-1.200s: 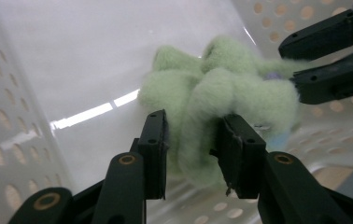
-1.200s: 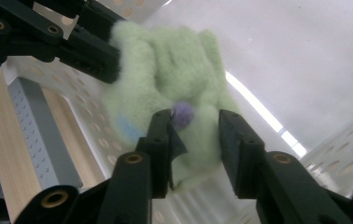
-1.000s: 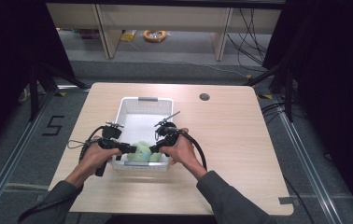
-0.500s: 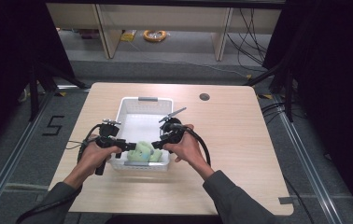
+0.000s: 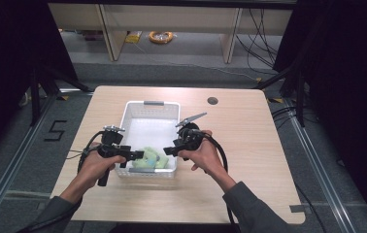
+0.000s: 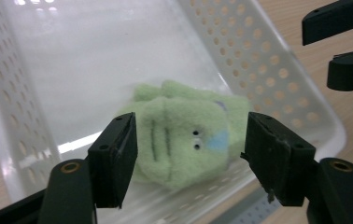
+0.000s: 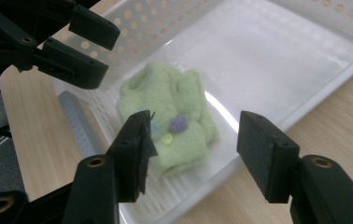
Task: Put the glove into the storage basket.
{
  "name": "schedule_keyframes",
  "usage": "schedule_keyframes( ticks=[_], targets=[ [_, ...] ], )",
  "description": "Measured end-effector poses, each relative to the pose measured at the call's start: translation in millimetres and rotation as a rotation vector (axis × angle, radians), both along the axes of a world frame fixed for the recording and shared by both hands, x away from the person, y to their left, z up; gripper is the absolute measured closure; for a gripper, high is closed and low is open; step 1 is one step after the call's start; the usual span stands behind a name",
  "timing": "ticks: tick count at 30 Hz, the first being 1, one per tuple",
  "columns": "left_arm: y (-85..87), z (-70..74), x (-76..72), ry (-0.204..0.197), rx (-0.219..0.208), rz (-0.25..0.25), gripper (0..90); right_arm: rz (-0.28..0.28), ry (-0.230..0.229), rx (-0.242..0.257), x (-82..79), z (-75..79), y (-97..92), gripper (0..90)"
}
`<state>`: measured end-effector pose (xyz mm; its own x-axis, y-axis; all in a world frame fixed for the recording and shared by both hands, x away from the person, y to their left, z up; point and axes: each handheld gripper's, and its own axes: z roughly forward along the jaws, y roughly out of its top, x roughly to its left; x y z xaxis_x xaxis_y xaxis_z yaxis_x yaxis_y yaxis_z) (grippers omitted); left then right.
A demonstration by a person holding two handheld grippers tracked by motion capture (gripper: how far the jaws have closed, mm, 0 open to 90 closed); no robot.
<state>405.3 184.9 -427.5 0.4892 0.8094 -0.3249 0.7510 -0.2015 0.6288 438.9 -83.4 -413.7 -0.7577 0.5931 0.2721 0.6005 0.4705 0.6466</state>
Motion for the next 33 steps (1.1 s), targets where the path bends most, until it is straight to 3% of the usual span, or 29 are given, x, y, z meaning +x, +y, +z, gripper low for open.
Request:
schedule_keyframes(
  ticks=[1,2,5,8,9,11,13,19,21,23,25,26,27,33],
  targets=[
    [-0.9,0.1,-2.7,-0.004,-0.02,-0.001,33.1,-0.013,0.015,0.002,-2.5,0.8,-1.4,44.1],
    [-2.8,0.3,-5.7,-0.005,-0.036,0.003,32.6,0.01,-0.012,0.012,-1.2,0.0,-5.2,43.5],
    [-8.6,4.9,-19.4,-0.031,-0.068,-0.036,31.3,0.012,-0.023,0.042,-7.6,1.4,-16.5,41.5],
    [-15.0,6.7,-26.6,-0.045,-0.096,-0.034,30.1,0.002,-0.021,0.057,-11.0,1.7,-22.5,40.2],
    [-19.5,8.0,-32.7,-0.048,-0.099,-0.06,27.5,0.002,-0.032,0.075,-14.3,2.3,-30.1,39.2],
    [-22.8,7.8,-36.2,-0.052,-0.104,-0.066,26.1,-0.011,-0.019,0.081,-16.4,2.8,-32.1,38.6],
    [-28.6,6.7,-41.8,-0.062,-0.113,-0.083,23.6,-0.006,-0.053,0.094,-18.0,2.7,-40.7,37.3],
    [-41.2,5.3,-56.5,-0.108,-0.145,-0.123,18.7,-0.038,-0.067,0.121,-27.9,4.3,-60.6,35.8],
    [-46.0,3.2,-62.3,-0.12,-0.142,-0.136,18.2,-0.033,-0.107,0.126,-30.4,3.1,-70.5,35.7],
    [-49.7,1.3,-65.7,-0.117,-0.147,-0.152,18.2,-0.065,-0.086,0.131,-35.4,2.2,-74.8,35.6],
    [-51.5,0.7,-67.5,-0.116,-0.147,-0.154,18.2,-0.057,-0.101,0.133,-34.8,1.2,-78.1,35.6],
    [-52.7,0.1,-68.9,-0.116,-0.148,-0.159,18.2,-0.069,-0.084,0.142,-37.7,1.1,-79.0,35.6],
    [-55.1,-1.7,-70.6,-0.113,-0.157,-0.17,17.9,-0.07,-0.102,0.14,-39.2,-0.7,-83.3,35.6],
    [-59.2,-6.2,-75.6,-0.113,-0.158,-0.172,17.7,-0.076,-0.105,0.156,-46.6,-3.9,-92.0,35.4]
  ],
)
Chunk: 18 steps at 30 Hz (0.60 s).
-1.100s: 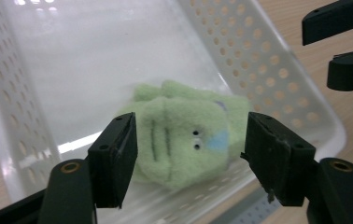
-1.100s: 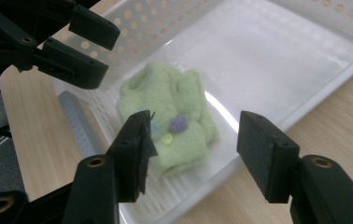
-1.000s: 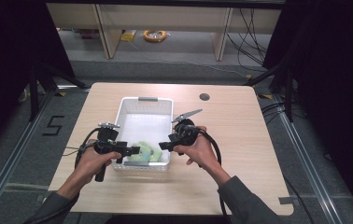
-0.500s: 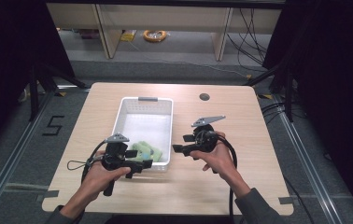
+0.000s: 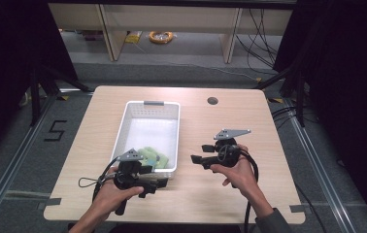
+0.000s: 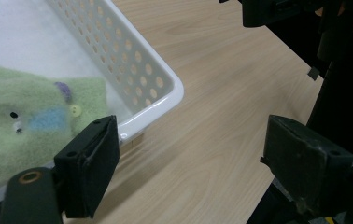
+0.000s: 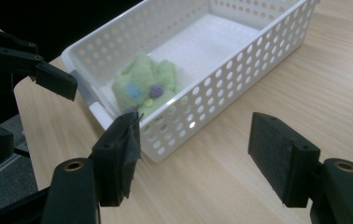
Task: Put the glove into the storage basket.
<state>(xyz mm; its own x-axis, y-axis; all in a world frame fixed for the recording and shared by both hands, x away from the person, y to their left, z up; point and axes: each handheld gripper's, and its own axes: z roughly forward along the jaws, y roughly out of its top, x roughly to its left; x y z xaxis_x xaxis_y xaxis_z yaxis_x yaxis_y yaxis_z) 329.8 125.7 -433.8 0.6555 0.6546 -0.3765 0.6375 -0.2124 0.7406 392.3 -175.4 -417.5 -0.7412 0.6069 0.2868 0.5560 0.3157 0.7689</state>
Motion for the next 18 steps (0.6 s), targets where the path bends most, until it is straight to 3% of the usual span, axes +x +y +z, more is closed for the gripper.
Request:
schedule_keyframes(
  ticks=[15,16,17,18],
  targets=[
    [-4.1,-9.8,-8.5,-0.016,0.001,-0.015,17.8,0.012,-0.002,0.005,-16.2,-15.2,-16.2,34.2],
    [-5.7,-12.2,-9.9,-0.015,0.009,-0.028,17.8,0.019,-0.032,0.003,-16.8,-16.7,-20.2,33.8],
    [-5.7,-12.2,-9.9,-0.015,0.009,-0.028,17.8,-0.004,0.004,0.011,-20.8,-15.8,-21.1,33.5],
    [-7.8,-14.2,-11.6,-0.012,0.013,-0.035,17.8,0.018,-0.027,0.01,-19.1,-16.9,-23.2,33.2]
  ],
)
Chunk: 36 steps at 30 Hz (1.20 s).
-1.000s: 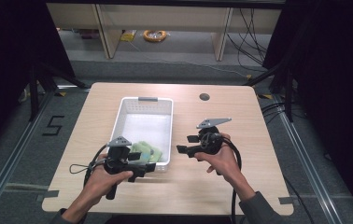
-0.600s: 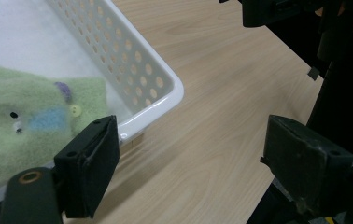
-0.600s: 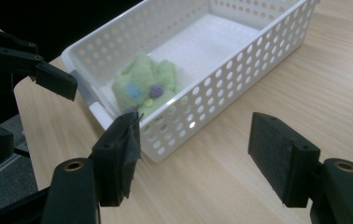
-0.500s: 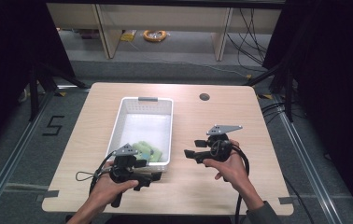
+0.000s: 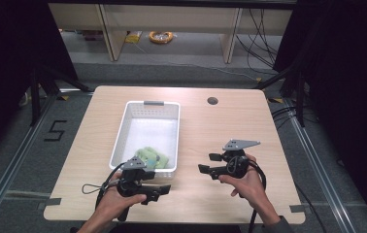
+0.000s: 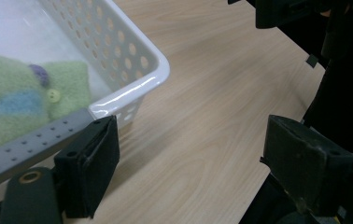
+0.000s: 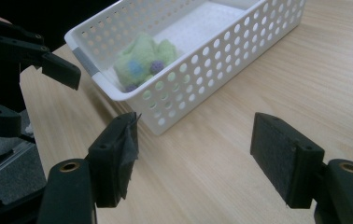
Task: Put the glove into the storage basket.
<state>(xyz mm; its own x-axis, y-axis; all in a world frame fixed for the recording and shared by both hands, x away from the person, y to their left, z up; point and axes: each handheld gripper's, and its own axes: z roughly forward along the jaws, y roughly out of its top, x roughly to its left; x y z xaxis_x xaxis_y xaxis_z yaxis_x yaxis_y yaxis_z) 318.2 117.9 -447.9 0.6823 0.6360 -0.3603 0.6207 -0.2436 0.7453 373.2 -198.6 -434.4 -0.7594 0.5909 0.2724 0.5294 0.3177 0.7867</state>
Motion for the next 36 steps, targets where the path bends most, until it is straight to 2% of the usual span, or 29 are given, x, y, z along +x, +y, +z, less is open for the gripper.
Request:
schedule_keyframes(
  ticks=[2,3,4,5,6,9,10,11,12,16,18,21,23,24,27,28,32,33,34,35,36],
  targets=[
    [-1.3,-1.2,-1.0,0.006,0.004,-0.014,17.8,-0.023,0.03,0.01,-4.8,0.6,-1.5,32.6],
    [-1.3,-1.2,-1.0,0.006,0.004,-0.014,17.8,-0.023,0.03,0.01,-4.8,0.6,-1.5,32.6],
    [-3.4,-2.2,-2.5,0.001,-0.002,0.0,17.8,-0.009,0.004,0.01,-3.8,-0.7,-3.1,32.2],
    [-3.2,-2.1,-2.6,0.002,0.005,-0.014,17.8,-0.013,0.015,0.015,-6.3,-1.1,-3.7,32.0],
    [-4.4,-2.8,-3.6,0.0,-0.006,-0.013,17.8,-0.002,0.003,0.011,-7.5,-2.8,-5.0,31.6],
    [-4.9,-3.5,-4.8,-0.012,-0.011,-0.007,17.8,-0.029,0.016,0.008,-12.4,-4.0,-5.2,31.1],
    [-6.0,-4.3,-6.7,-0.013,-0.007,0.004,17.8,0.001,0.008,0.012,-12.3,-7.1,-6.9,30.7],
    [-6.0,-4.3,-6.7,-0.013,-0.007,0.004,17.8,0.001,0.008,0.012,-12.3,-7.1,-6.9,30.7],
    [-5.5,-5.9,-7.2,-0.006,-0.013,-0.011,17.8,0.001,0.01,0.013,-14.3,-9.6,-8.1,30.5],
    [-6.3,-10.1,-11.2,-0.013,-0.01,-0.018,17.8,-0.01,0.036,0.008,-21.0,-12.2,-10.5,29.9],
    [-6.4,-12.2,-13.0,-0.013,-0.001,-0.02,17.8,-0.007,0.025,0.004,-23.2,-14.6,-12.6,29.7],
    [-7.6,-14.3,-15.1,-0.009,-0.001,-0.018,17.8,-0.006,0.033,0.011,-26.5,-17.2,-13.9,29.4],
    [-7.5,-16.7,-16.7,-0.019,0.007,-0.033,17.8,0.001,0.019,0.009,-28.7,-19.7,-16.3,29.0],
    [-7.6,-18.8,-19.0,-0.016,0.006,-0.042,17.8,-0.002,0.041,0.015,-34.1,-20.8,-16.9,28.5],
    [-8.3,-22.4,-21.1,-0.019,0.005,-0.04,17.7,0.005,0.037,0.015,-37.5,-22.7,-18.9,28.3],
    [-7.9,-25.2,-22.8,-0.03,0.022,-0.044,17.7,0.002,0.033,0.009,-40.8,-24.8,-21.0,27.2],
    [-7.7,-28.6,-26.1,-0.035,0.027,-0.043,17.6,0.004,0.022,-0.005,-44.9,-28.2,-23.5,25.8],
    [-7.2,-31.1,-27.6,-0.039,0.015,-0.052,17.5,-0.001,0.013,-0.011,-46.9,-30.1,-25.2,25.0],
    [-6.9,-31.5,-29.2,-0.038,0.019,-0.047,17.5,0.0,0.045,0.015,-49.5,-31.2,-23.9,24.6],
    [-6.9,-31.5,-29.2,-0.038,0.019,-0.047,17.5,0.0,0.045,0.015,-49.5,-31.2,-23.9,24.6],
    [-6.0,-32.9,-30.2,-0.042,0.018,-0.051,17.5,0.015,0.018,0.01,-48.4,-33.0,-25.3,23.9]
  ],
)
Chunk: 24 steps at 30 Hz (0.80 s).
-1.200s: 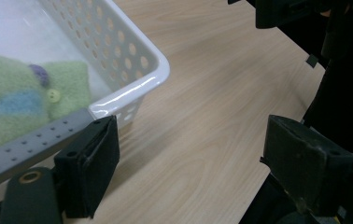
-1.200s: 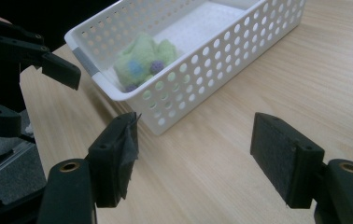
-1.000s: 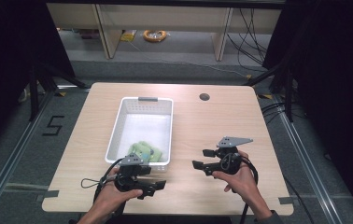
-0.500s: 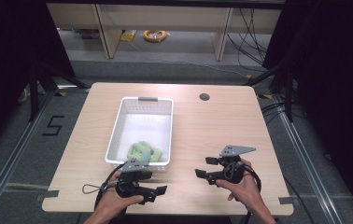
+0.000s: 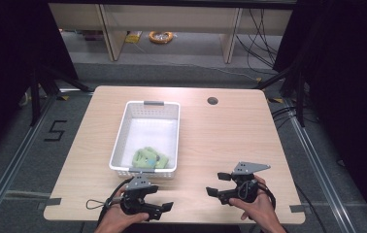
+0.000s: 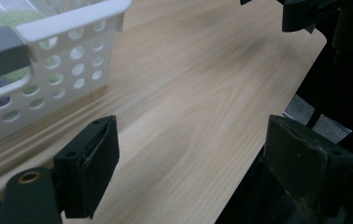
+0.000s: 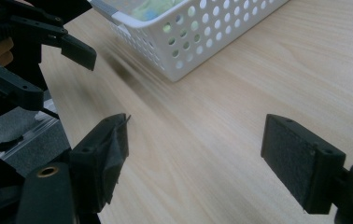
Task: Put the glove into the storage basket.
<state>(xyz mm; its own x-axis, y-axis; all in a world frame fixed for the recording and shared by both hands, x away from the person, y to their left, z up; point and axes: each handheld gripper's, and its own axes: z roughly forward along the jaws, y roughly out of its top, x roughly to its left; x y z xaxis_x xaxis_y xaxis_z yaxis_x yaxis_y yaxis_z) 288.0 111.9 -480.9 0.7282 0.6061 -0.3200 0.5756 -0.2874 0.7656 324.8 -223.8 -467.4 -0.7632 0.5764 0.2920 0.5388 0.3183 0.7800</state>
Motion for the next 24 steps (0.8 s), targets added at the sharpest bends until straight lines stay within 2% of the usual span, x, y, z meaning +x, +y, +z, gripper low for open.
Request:
schedule_keyframes(
  ticks=[1,2,3,7,8,9,11,12,15,16,17,18,20,21,22,24],
  targets=[
    [0.4,-0.9,-1.2,-0.003,0.003,0.008,17.4,-0.01,0.023,0.002,-3.8,-1.3,0.1,23.4],
    [1.0,-1.3,-2.0,0.002,0.01,0.008,17.4,-0.006,-0.001,-0.013,-3.8,-2.6,-1.4,23.1],
    [1.3,-2.8,-2.4,-0.005,0.006,0.008,17.4,-0.012,0.02,0.002,-6.0,-3.7,-0.6,22.7],
    [3.4,-7.6,-6.2,-0.017,0.019,0.018,17.3,-0.009,0.028,-0.001,-12.5,-8.7,-2.4,21.6],
    [5.0,-8.3,-7.1,-0.021,0.04,0.014,17.3,-0.015,0.037,-0.014,-15.3,-9.0,-3.7,21.4],
    [4.9,-10.4,-9.5,-0.013,0.035,0.029,17.3,-0.008,0.021,-0.011,-16.3,-11.9,-4.9,21.3],
    [6.1,-13.6,-11.2,0.0,0.037,0.023,17.3,-0.011,0.017,-0.03,-20.3,-15.7,-8.3,20.5],
    [7.4,-15.1,-12.6,0.0,0.054,0.013,17.3,-0.013,0.043,-0.014,-23.9,-17.9,-8.0,20.0],
    [6.1,-19.0,-16.4,-0.005,0.039,0.011,17.1,-0.019,0.042,-0.061,-31.4,-22.9,-11.0,18.6],
    [5.2,-22.0,-20.6,0.005,0.059,0.017,17.0,-0.011,0.015,-0.084,-33.3,-25.6,-12.9,17.7],
    [5.2,-22.0,-20.6,0.005,0.059,0.017,16.9,-0.011,0.015,-0.084,-33.3,-25.6,-12.9,17.7],
    [5.5,-24.2,-23.0,-0.007,0.09,-0.013,16.8,-0.024,0.022,-0.098,-38.1,-26.6,-14.3,17.5],
    [4.3,-25.4,-24.5,-0.005,0.09,-0.009,16.7,-0.026,0.01,-0.11,-39.0,-27.3,-16.0,17.5],
    [2.6,-26.0,-26.6,0.013,0.079,0.003,16.6,-0.017,0.018,-0.103,-40.2,-28.5,-15.9,17.5],
    [1.6,-26.6,-27.2,0.004,0.082,-0.007,16.6,-0.023,-0.005,-0.135,-41.5,-29.4,-17.7,17.5],
    [1.3,-27.1,-26.2,-0.009,0.083,-0.015,16.6,-0.027,-0.003,-0.144,-42.8,-30.0,-17.5,17.5]
  ],
)
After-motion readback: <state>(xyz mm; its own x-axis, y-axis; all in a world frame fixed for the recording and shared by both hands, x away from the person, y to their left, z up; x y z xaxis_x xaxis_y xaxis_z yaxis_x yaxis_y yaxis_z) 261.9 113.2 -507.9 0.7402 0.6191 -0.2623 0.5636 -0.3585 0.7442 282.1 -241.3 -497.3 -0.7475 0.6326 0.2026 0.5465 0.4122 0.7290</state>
